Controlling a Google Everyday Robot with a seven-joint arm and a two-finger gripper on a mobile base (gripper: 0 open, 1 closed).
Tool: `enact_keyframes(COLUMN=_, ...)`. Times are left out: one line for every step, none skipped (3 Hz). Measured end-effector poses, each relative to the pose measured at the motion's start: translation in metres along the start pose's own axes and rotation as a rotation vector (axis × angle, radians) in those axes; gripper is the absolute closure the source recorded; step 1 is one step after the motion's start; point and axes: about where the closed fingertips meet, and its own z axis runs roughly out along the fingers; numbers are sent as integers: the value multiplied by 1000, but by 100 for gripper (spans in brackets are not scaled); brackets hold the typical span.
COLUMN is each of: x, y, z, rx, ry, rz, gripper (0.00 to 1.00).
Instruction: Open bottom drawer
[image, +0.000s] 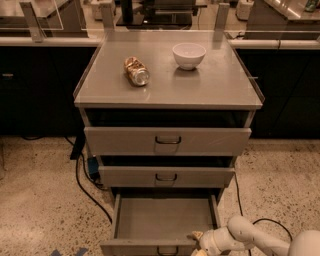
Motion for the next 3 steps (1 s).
enact_keyframes(x=0, y=0, z=1, rx=-9, ry=1, rz=8, gripper=0)
enact_keyframes(x=6, y=6, z=0, rx=-27, ry=7, rz=41, gripper=0)
enact_keyframes(x=4, y=8, z=-1, rx=-27, ry=7, rz=41, gripper=0)
